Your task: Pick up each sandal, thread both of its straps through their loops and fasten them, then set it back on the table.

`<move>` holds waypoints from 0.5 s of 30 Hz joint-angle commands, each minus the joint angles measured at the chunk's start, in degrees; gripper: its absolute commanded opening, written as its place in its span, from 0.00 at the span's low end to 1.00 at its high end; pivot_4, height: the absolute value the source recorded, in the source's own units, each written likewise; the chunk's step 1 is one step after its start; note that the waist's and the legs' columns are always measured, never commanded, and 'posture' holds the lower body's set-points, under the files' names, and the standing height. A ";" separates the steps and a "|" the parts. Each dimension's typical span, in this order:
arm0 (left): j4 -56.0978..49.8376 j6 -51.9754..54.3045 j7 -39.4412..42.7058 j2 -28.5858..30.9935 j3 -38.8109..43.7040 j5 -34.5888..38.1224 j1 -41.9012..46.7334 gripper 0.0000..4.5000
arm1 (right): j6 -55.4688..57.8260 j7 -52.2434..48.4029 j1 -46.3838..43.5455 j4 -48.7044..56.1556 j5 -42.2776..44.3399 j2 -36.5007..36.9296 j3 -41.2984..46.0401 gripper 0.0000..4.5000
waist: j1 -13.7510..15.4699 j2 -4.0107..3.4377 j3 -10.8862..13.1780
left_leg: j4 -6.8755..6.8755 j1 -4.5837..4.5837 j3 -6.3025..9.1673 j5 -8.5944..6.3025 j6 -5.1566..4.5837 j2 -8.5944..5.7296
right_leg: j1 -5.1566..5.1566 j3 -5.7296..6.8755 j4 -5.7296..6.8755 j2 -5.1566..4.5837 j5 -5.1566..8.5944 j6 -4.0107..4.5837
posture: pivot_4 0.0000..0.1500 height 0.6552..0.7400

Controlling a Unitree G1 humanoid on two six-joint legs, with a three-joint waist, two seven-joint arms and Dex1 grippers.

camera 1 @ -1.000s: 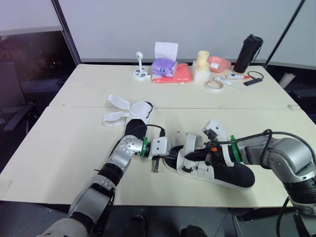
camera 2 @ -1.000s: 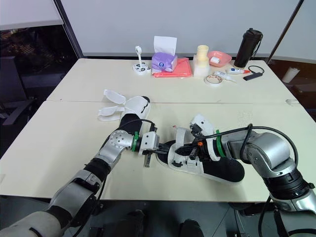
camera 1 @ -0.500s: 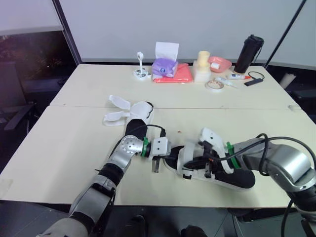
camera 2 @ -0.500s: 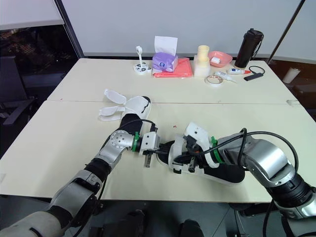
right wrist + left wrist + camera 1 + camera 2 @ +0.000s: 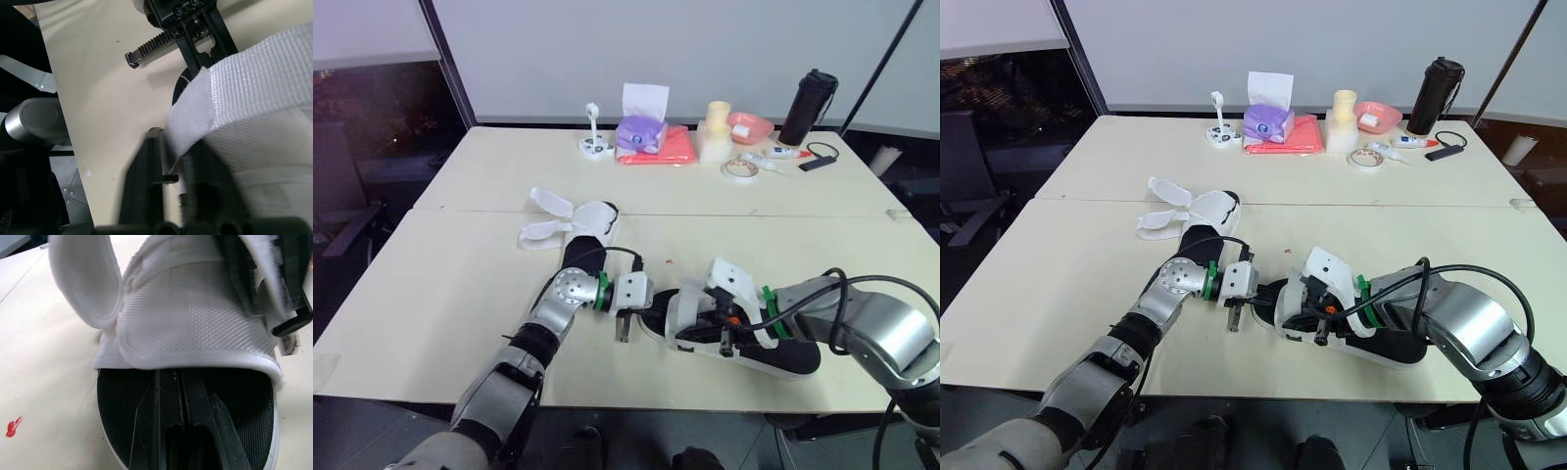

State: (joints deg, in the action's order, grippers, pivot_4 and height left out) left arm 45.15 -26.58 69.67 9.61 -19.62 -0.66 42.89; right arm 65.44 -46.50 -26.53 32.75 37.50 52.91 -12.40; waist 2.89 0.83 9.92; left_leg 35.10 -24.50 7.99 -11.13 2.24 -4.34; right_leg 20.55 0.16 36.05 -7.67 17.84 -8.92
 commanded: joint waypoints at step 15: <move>2.89 0.99 -0.08 0.16 -3.10 -3.74 -1.92 0.00 | 16.88 6.76 20.39 14.33 23.06 0.06 36.69 0.99 | 0.85 0.02 0.02 | -0.01 -0.02 -0.07 0.00 -0.01 0.10 | -0.03 0.00 -0.01 0.01 0.00 0.02 | 1.00 1.00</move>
State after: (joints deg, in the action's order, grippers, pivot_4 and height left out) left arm 45.35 -26.84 69.34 9.12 -20.02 -0.75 42.89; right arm 81.77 -41.10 -7.71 45.01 58.79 53.63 21.78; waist 3.74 0.85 9.94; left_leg 35.08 -24.51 7.93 -11.13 2.23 -4.24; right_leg 20.54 0.16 36.04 -7.66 17.84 -8.90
